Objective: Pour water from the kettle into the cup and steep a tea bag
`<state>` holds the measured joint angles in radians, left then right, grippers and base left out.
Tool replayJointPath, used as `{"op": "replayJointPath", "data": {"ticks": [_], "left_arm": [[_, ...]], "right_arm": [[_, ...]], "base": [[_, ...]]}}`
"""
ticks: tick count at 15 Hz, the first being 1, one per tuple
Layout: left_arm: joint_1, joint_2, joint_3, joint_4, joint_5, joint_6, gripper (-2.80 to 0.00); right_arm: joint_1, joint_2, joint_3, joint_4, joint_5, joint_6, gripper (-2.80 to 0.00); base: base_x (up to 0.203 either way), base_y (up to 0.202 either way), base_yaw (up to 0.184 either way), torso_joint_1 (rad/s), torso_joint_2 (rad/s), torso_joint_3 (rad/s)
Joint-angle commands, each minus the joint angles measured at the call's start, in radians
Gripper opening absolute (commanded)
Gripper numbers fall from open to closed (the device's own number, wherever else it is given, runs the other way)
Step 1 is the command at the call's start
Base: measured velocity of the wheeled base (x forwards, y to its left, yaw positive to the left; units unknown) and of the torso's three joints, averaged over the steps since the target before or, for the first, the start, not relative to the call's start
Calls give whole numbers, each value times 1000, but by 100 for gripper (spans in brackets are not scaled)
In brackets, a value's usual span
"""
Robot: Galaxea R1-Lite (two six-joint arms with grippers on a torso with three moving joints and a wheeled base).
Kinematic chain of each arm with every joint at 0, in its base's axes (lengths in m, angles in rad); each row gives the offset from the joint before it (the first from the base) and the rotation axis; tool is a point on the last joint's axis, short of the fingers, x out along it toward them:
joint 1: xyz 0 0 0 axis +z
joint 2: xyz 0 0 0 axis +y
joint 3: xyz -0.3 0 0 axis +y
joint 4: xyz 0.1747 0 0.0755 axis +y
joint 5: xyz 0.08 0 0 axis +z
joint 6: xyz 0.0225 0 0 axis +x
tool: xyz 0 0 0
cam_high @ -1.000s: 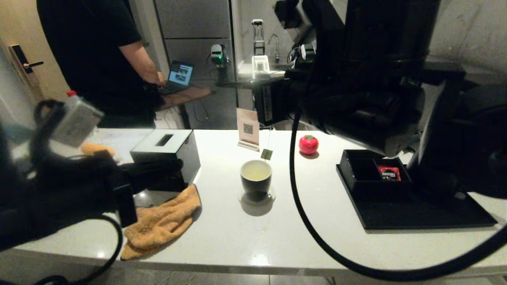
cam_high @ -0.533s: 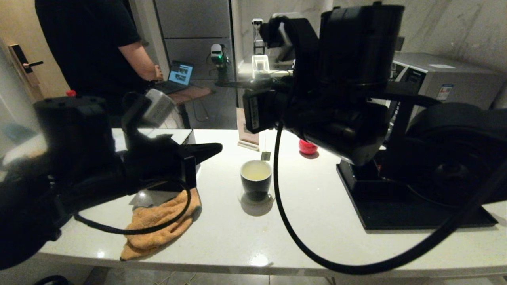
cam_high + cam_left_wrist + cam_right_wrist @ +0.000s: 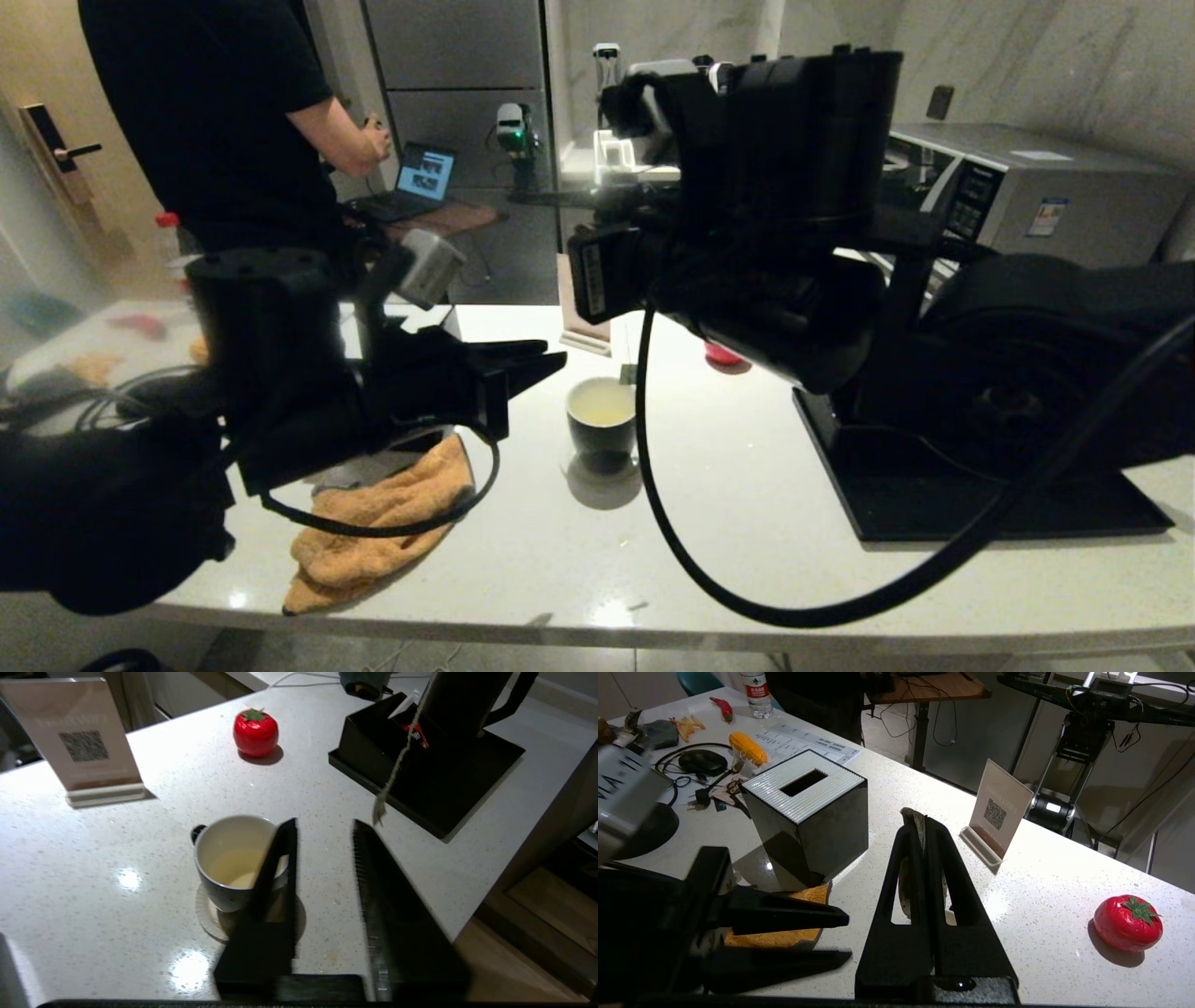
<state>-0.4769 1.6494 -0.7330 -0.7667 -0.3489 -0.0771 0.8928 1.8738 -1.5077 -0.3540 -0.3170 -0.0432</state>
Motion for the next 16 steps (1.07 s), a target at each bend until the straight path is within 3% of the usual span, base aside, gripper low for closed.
{"op": "replayJointPath", "data": {"ticks": [1,6,16], "left_arm": [[-12,23,3,-5,5,-9,0],[-39,26,3,-10,25,-10,0],[-63,109,24,-198,27,-43,0]], "right_arm": [[-4,7,3,-2,-2,-1,-280],[-16,10,4,-3,-2,-1,-280],[-15,19,-2,-33,-4,14,-280]], "base": [[0,0,0,0,0,0],[0,0,0,0,0,0],[0,0,0,0,0,0]]}}
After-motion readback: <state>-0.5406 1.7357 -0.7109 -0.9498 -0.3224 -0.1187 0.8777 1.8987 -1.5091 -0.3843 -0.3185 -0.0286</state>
